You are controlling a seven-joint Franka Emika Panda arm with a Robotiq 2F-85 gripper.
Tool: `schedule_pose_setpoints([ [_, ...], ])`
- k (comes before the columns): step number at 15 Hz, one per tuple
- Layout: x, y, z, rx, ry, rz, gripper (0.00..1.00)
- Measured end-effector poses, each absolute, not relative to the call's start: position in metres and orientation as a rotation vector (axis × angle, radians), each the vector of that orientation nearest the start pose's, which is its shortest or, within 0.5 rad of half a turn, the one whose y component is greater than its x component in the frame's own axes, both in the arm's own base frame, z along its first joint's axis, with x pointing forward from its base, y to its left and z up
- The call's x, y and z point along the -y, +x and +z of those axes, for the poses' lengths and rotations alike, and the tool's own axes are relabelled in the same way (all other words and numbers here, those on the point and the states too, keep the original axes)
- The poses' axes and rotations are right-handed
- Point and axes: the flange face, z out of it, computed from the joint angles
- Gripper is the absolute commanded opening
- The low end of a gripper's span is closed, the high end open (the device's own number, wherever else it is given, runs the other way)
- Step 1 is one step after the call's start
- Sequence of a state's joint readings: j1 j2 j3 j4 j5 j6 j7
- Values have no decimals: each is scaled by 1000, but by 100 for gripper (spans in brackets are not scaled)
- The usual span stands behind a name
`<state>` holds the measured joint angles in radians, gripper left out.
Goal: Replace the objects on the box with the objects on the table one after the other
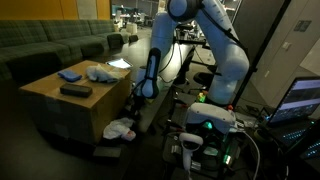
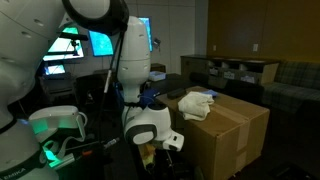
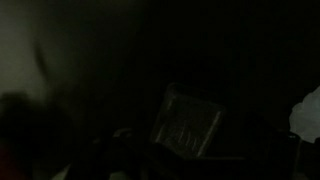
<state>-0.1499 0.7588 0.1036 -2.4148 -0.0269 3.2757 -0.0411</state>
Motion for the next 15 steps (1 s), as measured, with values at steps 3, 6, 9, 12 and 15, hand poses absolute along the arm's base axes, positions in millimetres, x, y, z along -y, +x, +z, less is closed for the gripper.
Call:
schedule_pose_setpoints([
  [3, 8, 450, 21, -12, -3068, -166, 100],
  [6, 7, 453, 17, -12, -3067, -162, 97],
  [9, 7, 455, 14, -13, -3066, -159, 71],
  [12, 6, 454, 10, -10, -3065, -149, 46],
  [15, 6, 453, 11, -8, -3068, -149, 36],
])
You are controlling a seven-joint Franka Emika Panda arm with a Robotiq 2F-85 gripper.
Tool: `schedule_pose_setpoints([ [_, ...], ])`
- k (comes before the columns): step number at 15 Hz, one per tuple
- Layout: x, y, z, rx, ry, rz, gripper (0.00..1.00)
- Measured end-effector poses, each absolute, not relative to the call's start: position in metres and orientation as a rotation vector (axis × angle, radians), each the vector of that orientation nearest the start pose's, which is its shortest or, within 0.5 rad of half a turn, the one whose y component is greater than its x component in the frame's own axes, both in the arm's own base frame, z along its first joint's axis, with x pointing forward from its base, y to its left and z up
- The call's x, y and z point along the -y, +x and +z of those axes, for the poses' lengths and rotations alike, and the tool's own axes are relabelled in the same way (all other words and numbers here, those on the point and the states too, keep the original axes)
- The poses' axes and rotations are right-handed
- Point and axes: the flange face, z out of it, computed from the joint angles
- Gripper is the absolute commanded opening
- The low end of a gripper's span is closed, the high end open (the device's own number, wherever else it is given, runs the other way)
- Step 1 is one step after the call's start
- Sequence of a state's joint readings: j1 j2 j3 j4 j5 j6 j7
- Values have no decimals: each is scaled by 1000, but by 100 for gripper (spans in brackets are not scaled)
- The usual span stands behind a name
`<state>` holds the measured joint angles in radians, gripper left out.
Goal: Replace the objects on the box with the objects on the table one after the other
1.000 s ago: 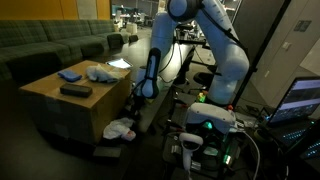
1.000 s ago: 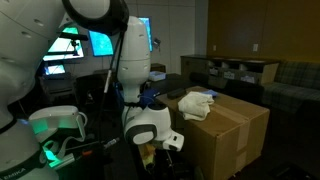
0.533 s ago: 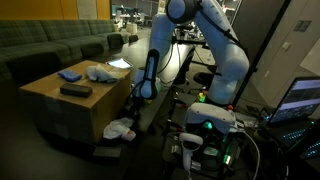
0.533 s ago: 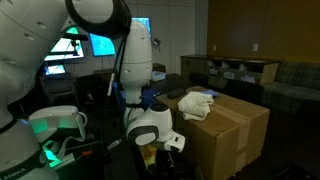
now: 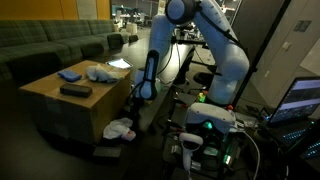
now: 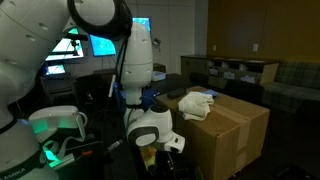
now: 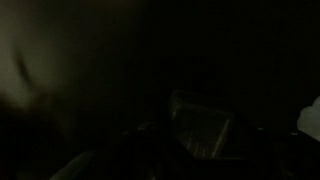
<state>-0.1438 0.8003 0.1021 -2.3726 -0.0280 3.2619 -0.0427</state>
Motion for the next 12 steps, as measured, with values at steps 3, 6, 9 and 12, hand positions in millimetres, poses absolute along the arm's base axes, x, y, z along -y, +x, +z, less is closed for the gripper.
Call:
schedule_pose_setpoints([
  [3, 7, 453, 11, -5, -3073, -148, 35],
  [6, 9, 449, 18, 4, -3086, -148, 35],
  [9, 11, 440, 33, 3, -3100, -115, 35],
  [12, 10, 428, 55, -7, -3120, -63, 35],
])
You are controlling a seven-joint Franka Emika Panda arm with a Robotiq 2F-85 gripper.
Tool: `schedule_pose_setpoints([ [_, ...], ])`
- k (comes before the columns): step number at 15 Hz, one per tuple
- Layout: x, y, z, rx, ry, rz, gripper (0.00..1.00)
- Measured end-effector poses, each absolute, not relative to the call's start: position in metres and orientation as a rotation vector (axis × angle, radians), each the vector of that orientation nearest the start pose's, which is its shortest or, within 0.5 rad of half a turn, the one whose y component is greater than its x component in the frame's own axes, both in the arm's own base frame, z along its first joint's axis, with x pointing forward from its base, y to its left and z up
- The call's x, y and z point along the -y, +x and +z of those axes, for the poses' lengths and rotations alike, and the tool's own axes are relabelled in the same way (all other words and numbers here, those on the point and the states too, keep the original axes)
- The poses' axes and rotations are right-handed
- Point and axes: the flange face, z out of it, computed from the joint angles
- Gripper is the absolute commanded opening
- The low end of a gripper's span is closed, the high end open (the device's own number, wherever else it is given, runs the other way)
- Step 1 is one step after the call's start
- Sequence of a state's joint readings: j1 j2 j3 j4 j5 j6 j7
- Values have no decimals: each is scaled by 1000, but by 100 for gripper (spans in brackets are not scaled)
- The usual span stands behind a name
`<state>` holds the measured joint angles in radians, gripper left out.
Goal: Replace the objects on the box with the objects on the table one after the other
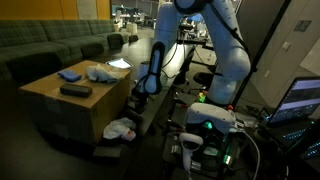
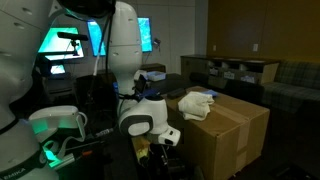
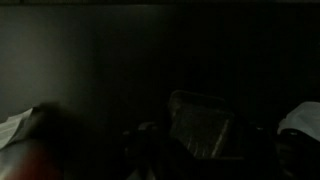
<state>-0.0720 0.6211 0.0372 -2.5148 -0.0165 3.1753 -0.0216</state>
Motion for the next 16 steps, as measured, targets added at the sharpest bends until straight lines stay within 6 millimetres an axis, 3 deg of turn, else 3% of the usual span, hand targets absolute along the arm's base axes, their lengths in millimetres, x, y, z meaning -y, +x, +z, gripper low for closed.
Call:
schedule_pose_setpoints([
  [8, -21, 402, 142, -104, -3176, 146, 35],
  [12, -41, 401, 203, -203, -3205, 202, 35],
  [16, -57, 402, 273, -305, -3213, 139, 35],
])
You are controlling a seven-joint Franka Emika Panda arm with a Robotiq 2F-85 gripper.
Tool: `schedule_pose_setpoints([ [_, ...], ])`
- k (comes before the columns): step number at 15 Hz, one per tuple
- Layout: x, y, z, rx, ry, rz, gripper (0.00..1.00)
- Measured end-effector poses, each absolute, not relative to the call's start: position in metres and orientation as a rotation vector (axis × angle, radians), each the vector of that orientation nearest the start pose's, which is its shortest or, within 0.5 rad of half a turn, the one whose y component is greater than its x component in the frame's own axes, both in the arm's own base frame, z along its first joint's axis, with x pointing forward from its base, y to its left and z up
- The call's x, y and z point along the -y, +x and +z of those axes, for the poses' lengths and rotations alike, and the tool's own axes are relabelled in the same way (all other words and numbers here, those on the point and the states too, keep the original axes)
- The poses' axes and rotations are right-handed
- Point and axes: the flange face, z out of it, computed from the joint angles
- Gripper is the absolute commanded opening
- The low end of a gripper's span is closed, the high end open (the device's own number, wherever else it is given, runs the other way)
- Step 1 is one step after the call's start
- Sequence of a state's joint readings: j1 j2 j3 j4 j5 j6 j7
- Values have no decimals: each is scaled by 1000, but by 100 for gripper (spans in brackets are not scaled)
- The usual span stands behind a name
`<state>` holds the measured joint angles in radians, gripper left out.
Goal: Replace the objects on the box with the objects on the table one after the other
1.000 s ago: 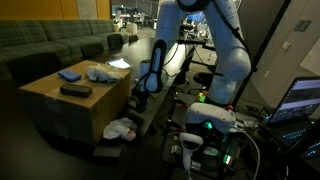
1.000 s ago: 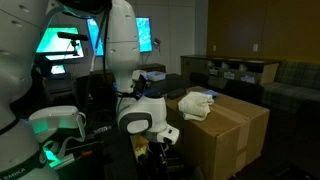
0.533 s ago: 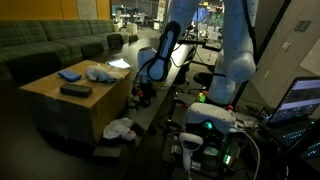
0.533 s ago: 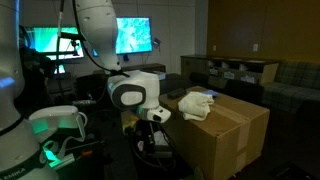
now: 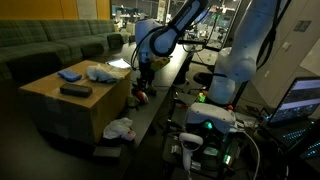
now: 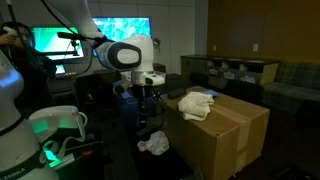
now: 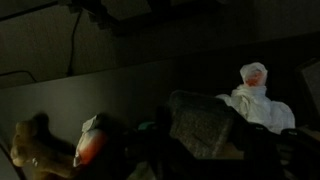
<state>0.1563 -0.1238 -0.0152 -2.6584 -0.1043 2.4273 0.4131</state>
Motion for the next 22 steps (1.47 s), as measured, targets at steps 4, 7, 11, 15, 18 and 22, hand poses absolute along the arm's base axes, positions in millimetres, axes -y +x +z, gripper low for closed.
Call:
schedule_pose_setpoints([
  [4, -74, 409, 337, -356, -3217, -3, 35],
  [7, -85, 425, 375, -380, -3207, -122, 35],
  [11, -94, 461, 409, -403, -3204, -262, 35],
  [15, -107, 513, 414, -390, -3218, -328, 35],
  [18, -120, 555, 399, -362, -3252, -357, 35],
  [22, -135, 608, 363, -328, -3280, -342, 35],
])
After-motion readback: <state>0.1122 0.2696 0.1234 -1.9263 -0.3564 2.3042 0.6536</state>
